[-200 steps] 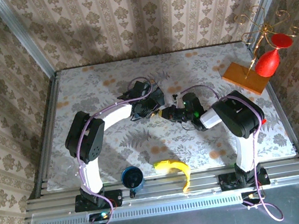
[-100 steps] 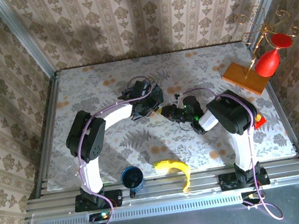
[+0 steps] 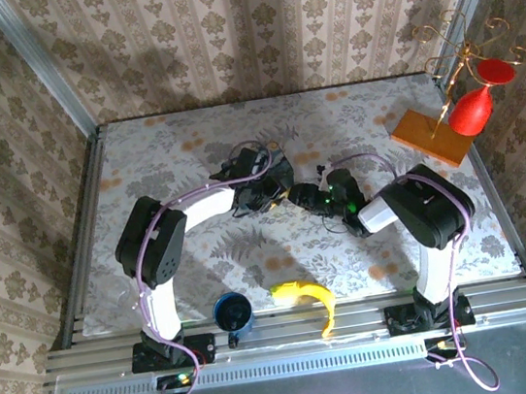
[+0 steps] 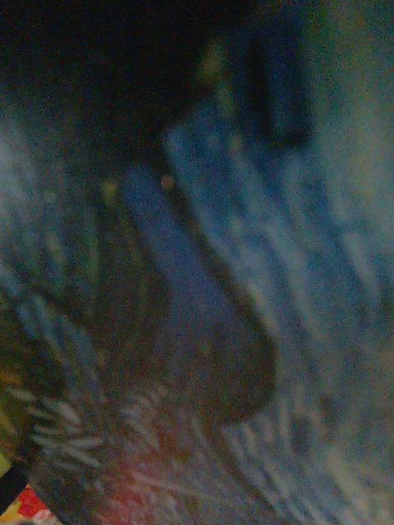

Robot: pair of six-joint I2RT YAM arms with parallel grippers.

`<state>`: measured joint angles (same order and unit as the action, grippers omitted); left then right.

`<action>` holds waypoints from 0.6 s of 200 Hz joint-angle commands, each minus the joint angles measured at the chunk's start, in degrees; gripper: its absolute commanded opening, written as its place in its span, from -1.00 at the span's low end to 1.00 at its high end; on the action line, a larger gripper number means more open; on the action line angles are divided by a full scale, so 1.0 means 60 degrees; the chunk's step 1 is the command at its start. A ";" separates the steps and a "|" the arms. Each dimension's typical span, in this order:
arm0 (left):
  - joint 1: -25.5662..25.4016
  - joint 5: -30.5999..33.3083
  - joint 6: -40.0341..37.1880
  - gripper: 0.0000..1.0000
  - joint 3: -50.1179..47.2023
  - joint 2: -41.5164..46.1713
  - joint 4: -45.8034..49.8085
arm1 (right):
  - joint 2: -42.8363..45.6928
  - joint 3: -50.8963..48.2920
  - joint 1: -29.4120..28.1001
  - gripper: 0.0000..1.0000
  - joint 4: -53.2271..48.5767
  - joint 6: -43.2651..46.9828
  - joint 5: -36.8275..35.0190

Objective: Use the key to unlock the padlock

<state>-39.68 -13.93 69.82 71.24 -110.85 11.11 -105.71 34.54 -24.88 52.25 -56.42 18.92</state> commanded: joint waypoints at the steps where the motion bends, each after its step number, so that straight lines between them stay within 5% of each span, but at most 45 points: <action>1: -0.0060 -0.0844 0.0221 -1.00 -0.0278 0.0076 0.0988 | 0.0700 -0.0363 0.0053 0.01 0.0028 0.0473 -0.0419; 79: -0.0010 -0.0969 0.0309 -1.00 -0.0099 -0.0026 0.0774 | 0.3709 -0.0981 -0.0063 -0.14 -0.3693 0.1434 -0.0920; 120: -0.0060 -0.1191 0.0504 -1.00 -0.0234 -0.0085 0.0523 | 0.3761 -0.1029 -0.0296 -0.32 -0.3829 0.1367 -0.0395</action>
<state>-39.77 -14.59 69.45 71.22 -110.76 11.66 -82.94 29.50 -25.76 32.73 -49.12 15.44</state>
